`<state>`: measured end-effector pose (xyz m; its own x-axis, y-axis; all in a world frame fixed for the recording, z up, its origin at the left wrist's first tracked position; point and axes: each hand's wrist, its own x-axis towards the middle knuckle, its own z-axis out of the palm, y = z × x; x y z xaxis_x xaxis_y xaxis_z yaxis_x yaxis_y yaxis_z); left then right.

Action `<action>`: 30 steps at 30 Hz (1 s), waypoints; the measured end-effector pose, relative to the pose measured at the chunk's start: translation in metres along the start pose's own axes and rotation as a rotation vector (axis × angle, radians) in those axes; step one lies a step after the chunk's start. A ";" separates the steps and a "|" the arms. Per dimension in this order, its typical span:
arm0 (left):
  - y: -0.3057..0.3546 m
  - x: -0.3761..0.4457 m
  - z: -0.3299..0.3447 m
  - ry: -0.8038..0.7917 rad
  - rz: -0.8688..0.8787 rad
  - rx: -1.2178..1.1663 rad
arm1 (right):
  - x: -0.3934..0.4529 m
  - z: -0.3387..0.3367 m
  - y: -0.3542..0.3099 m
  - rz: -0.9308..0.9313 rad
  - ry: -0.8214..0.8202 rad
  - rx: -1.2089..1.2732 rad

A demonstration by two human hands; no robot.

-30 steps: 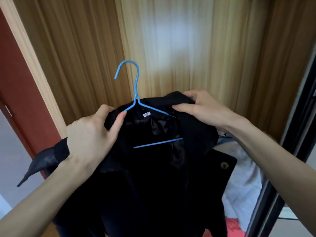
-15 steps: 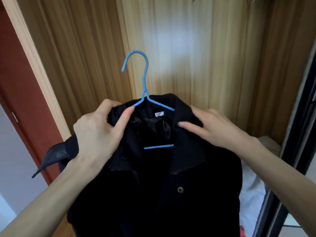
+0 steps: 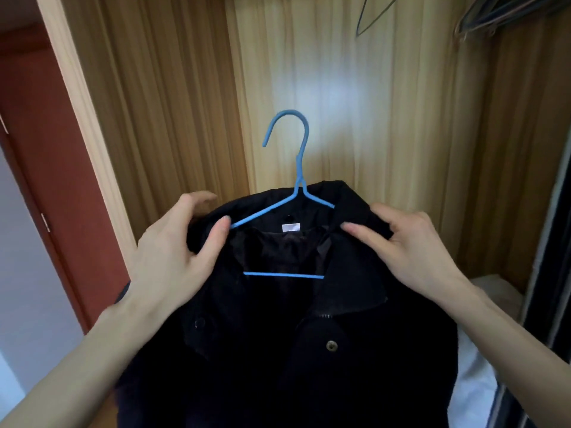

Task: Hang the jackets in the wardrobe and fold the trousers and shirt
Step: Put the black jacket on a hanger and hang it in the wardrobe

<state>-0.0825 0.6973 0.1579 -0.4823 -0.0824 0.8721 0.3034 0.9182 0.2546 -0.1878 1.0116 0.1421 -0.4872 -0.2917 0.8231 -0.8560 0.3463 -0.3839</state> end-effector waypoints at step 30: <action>0.080 0.022 0.040 -0.270 0.295 0.159 | 0.009 0.001 -0.009 -0.012 -0.126 -0.114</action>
<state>-0.1019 0.7840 0.1810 -0.5981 0.2780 0.7517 0.3408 0.9371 -0.0754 -0.1843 1.0051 0.1531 -0.5009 -0.4034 0.7658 -0.8403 0.4388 -0.3185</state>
